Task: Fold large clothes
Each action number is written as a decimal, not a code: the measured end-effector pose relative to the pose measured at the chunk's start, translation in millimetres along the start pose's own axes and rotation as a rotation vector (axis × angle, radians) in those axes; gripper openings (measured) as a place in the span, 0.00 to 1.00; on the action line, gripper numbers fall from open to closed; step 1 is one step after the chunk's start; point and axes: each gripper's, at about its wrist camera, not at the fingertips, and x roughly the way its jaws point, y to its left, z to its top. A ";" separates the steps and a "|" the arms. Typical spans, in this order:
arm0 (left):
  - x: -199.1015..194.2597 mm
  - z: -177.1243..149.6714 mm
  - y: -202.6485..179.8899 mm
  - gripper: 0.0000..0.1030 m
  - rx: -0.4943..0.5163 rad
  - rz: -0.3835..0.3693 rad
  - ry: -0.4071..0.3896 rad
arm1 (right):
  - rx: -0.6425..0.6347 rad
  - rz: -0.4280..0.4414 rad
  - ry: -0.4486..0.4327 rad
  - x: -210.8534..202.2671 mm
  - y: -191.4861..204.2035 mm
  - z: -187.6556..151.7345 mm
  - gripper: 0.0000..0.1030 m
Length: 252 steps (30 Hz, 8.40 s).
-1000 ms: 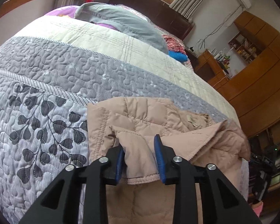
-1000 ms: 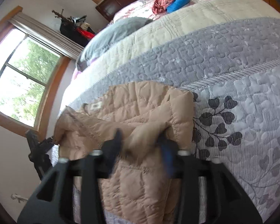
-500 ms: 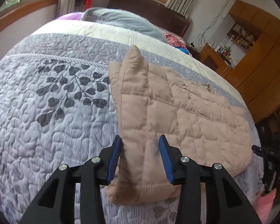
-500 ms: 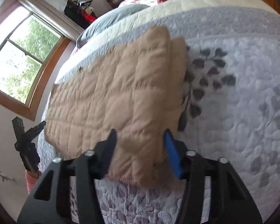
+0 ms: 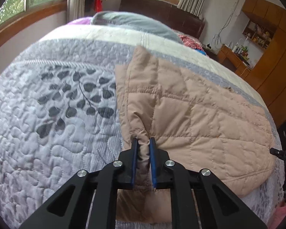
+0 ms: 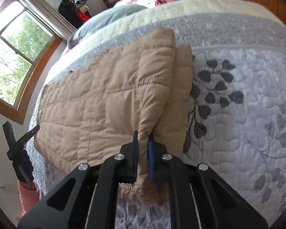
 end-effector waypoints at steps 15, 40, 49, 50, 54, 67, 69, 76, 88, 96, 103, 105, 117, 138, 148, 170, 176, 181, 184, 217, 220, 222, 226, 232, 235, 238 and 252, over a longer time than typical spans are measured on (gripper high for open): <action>-87.2 -28.9 -79.1 0.20 0.166 0.125 -0.164 | -0.141 -0.074 -0.156 -74.6 76.9 -52.7 0.19; -24.1 -56.1 -123.0 0.21 0.253 0.127 0.022 | -0.170 -0.099 0.052 28.8 126.7 -63.7 0.20; -3.6 3.4 -169.9 0.21 0.271 0.104 0.013 | -0.178 -0.143 -0.026 24.2 151.3 -2.9 0.20; 7.1 5.8 -169.4 0.21 0.263 0.098 0.040 | -0.173 -0.149 -0.011 32.7 150.3 1.3 0.20; 36.7 2.9 -161.3 0.22 0.269 0.092 0.096 | -0.127 -0.130 0.064 71.0 130.5 8.9 0.18; -41.9 23.8 -94.4 0.56 0.218 0.070 -0.024 | -0.121 -0.077 -0.135 -28.7 86.7 5.5 0.70; -45.4 31.4 -63.1 0.63 0.184 0.102 -0.008 | -0.066 -0.079 -0.141 -42.2 59.3 9.8 0.74; -17.2 33.8 9.3 0.72 0.086 -0.003 0.085 | 0.059 0.006 -0.049 -16.1 -2.9 15.3 0.83; 48.9 35.3 23.5 0.86 -0.042 -0.211 0.160 | 0.112 0.085 0.011 41.9 -16.9 25.9 0.75; 32.5 35.1 -4.1 0.16 -0.012 -0.212 0.105 | 0.073 0.168 -0.015 15.3 2.4 19.3 0.19; -34.1 25.9 -15.0 0.13 0.028 -0.243 0.032 | -0.008 0.209 -0.072 -44.0 23.0 -8.8 0.15; -60.3 13.5 -21.0 0.13 0.062 -0.242 0.016 | -0.031 0.218 -0.076 -62.1 28.1 -23.9 0.15; -151.4 -58.8 -15.6 0.13 0.147 -0.226 0.001 | -0.158 0.213 -0.073 -125.2 64.3 -120.1 0.15; -73.8 -129.0 41.9 0.38 0.091 -0.185 0.087 | -0.010 0.198 0.055 -31.5 25.8 -153.3 0.27; -149.1 -116.8 44.6 0.49 0.078 0.021 -0.046 | -0.083 0.001 -0.052 -97.7 37.9 -162.9 0.44; -113.5 -160.0 -26.1 0.50 0.302 0.154 -0.030 | -0.191 -0.026 0.051 -47.3 55.4 -194.8 0.32; -109.4 -166.1 -24.9 0.50 0.290 0.158 -0.046 | -0.205 -0.058 0.001 -45.2 59.3 -203.7 0.32; -118.1 -166.0 -28.0 0.50 0.269 0.180 -0.057 | -0.189 -0.056 0.006 -56.0 63.1 -198.9 0.34; -134.2 -171.0 -30.7 0.51 0.264 0.202 -0.072 | -0.220 -0.071 -0.017 -76.1 72.7 -199.7 0.36; -194.4 -231.5 8.6 0.59 0.087 0.292 -0.026 | -0.285 -0.113 -0.027 -107.8 76.8 -228.6 0.34; -188.7 -236.2 14.7 0.59 0.055 0.271 0.004 | -0.278 -0.166 0.053 -79.4 63.7 -227.7 0.34; -184.1 -238.9 19.8 0.61 0.026 0.253 0.027 | -0.275 -0.157 0.079 -59.7 55.0 -228.4 0.34; -178.2 -244.5 32.5 0.62 -0.059 0.172 0.062 | -0.280 -0.172 0.068 -59.5 56.8 -229.1 0.34; -169.9 -248.7 51.6 0.64 -0.234 0.013 0.080 | -0.267 -0.164 0.066 -60.5 56.4 -229.1 0.34; -164.7 -246.6 55.0 0.66 -0.270 -0.005 0.068 | -0.255 -0.153 0.069 -62.3 54.3 -228.0 0.34; -158.7 -239.2 59.6 0.67 -0.293 -0.020 0.052 | -0.248 -0.143 0.068 -63.2 53.0 -227.7 0.34; -127.5 -223.5 97.1 0.38 -0.593 -0.297 -0.013 | -0.234 -0.125 0.082 -64.7 51.3 -226.6 0.34</action>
